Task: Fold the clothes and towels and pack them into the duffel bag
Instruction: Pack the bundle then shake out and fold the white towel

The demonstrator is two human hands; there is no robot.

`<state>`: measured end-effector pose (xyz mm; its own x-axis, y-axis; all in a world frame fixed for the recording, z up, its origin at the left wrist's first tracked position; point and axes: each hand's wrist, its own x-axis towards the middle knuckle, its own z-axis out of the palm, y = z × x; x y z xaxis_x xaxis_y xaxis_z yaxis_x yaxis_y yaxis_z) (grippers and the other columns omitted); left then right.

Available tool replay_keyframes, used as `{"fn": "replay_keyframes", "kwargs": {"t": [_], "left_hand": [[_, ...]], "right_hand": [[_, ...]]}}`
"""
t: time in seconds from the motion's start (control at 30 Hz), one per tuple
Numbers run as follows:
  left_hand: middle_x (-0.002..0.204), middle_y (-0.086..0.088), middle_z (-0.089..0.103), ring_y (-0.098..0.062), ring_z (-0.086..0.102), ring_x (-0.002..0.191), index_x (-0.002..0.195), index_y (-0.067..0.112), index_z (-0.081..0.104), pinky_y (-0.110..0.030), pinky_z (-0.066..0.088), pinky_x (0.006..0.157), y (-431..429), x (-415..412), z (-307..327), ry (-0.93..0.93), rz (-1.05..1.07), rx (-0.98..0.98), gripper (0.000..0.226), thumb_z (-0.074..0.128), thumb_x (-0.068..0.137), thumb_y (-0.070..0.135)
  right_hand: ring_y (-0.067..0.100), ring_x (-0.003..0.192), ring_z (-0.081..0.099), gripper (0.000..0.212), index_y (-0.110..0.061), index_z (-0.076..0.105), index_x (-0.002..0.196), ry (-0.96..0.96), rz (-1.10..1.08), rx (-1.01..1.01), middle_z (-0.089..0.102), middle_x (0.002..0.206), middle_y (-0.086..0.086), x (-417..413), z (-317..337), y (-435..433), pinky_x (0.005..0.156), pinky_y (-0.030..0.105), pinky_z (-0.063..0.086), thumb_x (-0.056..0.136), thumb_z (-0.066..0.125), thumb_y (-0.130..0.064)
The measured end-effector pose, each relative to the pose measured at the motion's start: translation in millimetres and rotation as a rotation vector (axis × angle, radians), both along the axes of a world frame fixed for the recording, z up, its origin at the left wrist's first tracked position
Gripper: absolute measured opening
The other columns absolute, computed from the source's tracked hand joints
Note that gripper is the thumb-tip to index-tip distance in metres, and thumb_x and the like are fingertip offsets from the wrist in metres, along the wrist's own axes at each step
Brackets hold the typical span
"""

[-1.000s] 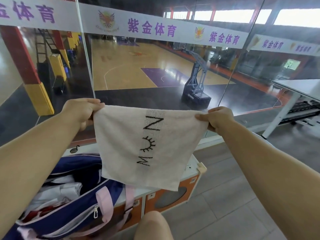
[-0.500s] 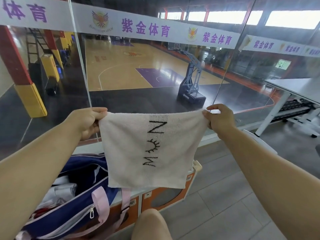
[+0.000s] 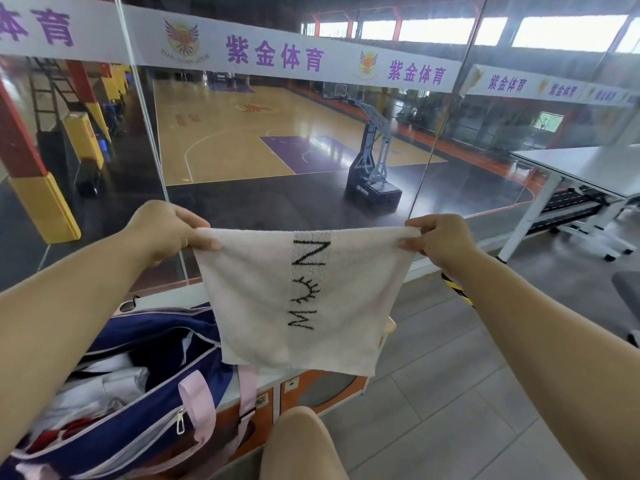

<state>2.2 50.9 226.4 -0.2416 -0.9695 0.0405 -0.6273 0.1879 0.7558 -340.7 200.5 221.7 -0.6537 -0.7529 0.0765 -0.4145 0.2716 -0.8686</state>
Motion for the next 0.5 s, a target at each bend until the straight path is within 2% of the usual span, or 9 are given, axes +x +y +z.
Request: {"fn": "replay_keyframes", "kwargs": {"t": [0.07, 0.17, 0.27, 0.37, 0.43, 0.5], "left_hand": [[0.084, 0.001, 0.062, -0.012, 0.052, 0.076, 0.095, 0.013, 0.072, -0.034, 0.040, 0.078, 0, -2, -1, -0.100, -0.052, -0.062, 0.025, 0.079, 0.071, 0.019], [0.076, 0.005, 0.062, -0.008, 0.052, 0.073, 0.091, 0.013, 0.074, -0.034, 0.040, 0.074, 3, -7, -1, -0.143, -0.105, -0.119, 0.020, 0.079, 0.072, 0.018], [0.076, 0.006, 0.065, -0.011, 0.056, 0.074, 0.085, 0.018, 0.075, -0.033, 0.042, 0.072, 4, -6, -2, -0.178, -0.149, -0.142, 0.015, 0.079, 0.072, 0.023], [0.077, 0.003, 0.067, -0.015, 0.058, 0.077, 0.078, 0.022, 0.074, -0.028, 0.043, 0.066, 3, -3, -6, -0.157, -0.155, -0.128, 0.008, 0.078, 0.072, 0.026], [0.073, 0.003, 0.067, -0.014, 0.059, 0.074, 0.076, 0.021, 0.074, -0.023, 0.041, 0.059, 3, -4, -11, -0.159, -0.147, -0.171, 0.007, 0.078, 0.072, 0.025], [0.070, 0.003, 0.066, -0.011, 0.057, 0.070, 0.077, 0.017, 0.074, -0.020, 0.039, 0.058, 3, -7, -15, -0.181, -0.139, -0.232, 0.009, 0.078, 0.072, 0.024]], "right_hand": [[0.020, 0.081, 0.057, 0.028, -0.006, 0.073, 0.098, 0.108, 0.030, -0.007, 0.066, 0.086, 0.006, -1, 0, 6, 0.077, 0.029, 0.044, 0.072, 0.078, -0.001], [0.017, 0.084, 0.057, 0.021, -0.008, 0.073, 0.102, 0.244, 0.099, 0.065, 0.068, 0.093, 0.008, -5, 3, 16, 0.076, 0.025, 0.040, 0.082, 0.070, -0.007], [0.028, 0.090, 0.062, 0.021, -0.010, 0.072, 0.106, 0.358, 0.168, 0.188, 0.071, 0.099, 0.014, -15, 3, 23, 0.075, 0.028, 0.041, 0.086, 0.066, -0.010], [0.029, 0.097, 0.062, 0.024, -0.014, 0.071, 0.109, 0.381, 0.190, 0.217, 0.069, 0.101, 0.013, -24, 0, 27, 0.087, 0.035, 0.046, 0.084, 0.068, -0.012], [0.023, 0.093, 0.060, 0.030, -0.017, 0.069, 0.111, 0.368, 0.169, 0.219, 0.065, 0.100, 0.009, -27, -2, 28, 0.085, 0.031, 0.043, 0.081, 0.073, -0.015], [0.023, 0.089, 0.059, 0.024, -0.016, 0.070, 0.103, 0.374, 0.167, 0.238, 0.065, 0.093, 0.008, -28, -2, 28, 0.080, 0.029, 0.043, 0.079, 0.074, -0.017]]}}
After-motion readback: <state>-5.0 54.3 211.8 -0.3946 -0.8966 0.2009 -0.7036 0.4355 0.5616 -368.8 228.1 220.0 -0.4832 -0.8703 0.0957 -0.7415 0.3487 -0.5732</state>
